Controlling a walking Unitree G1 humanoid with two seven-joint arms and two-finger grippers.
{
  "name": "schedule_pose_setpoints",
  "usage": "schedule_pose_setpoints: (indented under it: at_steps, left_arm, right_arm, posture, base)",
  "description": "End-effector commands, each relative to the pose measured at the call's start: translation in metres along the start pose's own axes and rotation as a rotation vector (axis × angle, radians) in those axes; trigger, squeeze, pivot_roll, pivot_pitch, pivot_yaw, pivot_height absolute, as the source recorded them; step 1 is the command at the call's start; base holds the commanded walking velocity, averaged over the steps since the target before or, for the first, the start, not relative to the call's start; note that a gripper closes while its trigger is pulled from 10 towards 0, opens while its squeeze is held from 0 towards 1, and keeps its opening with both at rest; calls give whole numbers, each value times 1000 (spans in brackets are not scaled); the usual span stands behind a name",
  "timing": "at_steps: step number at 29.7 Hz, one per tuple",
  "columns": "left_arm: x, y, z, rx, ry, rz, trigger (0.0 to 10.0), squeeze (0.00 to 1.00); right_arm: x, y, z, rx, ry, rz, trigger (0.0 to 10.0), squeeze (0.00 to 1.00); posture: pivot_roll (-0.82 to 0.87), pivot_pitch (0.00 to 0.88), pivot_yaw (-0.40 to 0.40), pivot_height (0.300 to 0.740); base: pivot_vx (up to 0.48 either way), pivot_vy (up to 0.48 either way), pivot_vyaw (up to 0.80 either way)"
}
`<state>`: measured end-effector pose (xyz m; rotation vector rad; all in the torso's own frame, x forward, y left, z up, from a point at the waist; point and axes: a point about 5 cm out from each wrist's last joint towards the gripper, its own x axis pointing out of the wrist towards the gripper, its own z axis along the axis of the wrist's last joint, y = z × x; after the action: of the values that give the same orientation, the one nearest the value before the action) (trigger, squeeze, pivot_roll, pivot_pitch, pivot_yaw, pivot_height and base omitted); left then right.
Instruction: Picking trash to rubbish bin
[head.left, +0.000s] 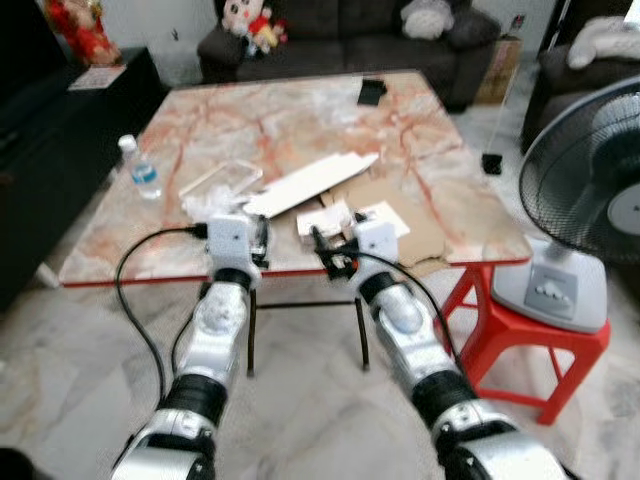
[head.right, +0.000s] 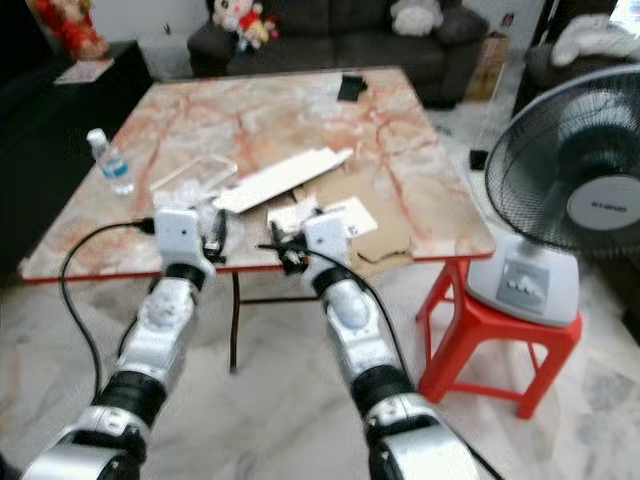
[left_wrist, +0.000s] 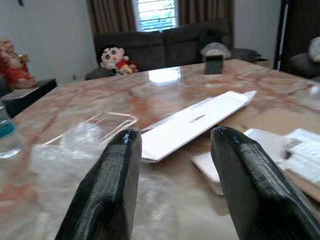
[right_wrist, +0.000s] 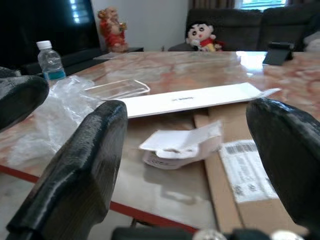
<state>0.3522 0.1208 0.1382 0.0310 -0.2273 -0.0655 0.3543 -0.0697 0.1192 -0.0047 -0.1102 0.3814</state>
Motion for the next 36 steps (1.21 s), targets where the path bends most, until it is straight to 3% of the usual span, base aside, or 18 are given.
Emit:
schedule_pose_setpoints:
  at_steps: [1, 12, 17, 23, 36]
  left_arm:
    - [1, 6, 1, -4, -1, 10, 10000, 0]
    - [0, 10, 2, -10, -3, 25, 10000, 0]
    - [0, 11, 2, -9, -3, 26, 10000, 0]
    - [-1, 12, 1, -8, 0, 26, 10000, 0]
    - [-2, 10, 0, -10, 5, 3, 10000, 0]
  right_arm:
    - [4, 8, 3, 19, -4, 20, 10000, 0]
    - [4, 11, 2, -19, 4, 43, 10000, 0]
    - [5, 12, 3, 29, 3, 40, 10000, 0]
    - [5, 12, 1, 38, 18, 47, 10000, 0]
    - [5, 11, 1, 44, 15, 29, 10000, 0]
  posture:
    - [29, 0, 35, 740]
    - [38, 3, 25, 740]
    - [41, 10, 24, 740]
    - [41, 10, 24, 740]
    - [44, 8, 27, 740]
  base:
    - [0, 0, 0]
    - [166, 0, 0]
    - [286, 0, 0]
    - [298, 0, -677]
    - [319, 0, 0]
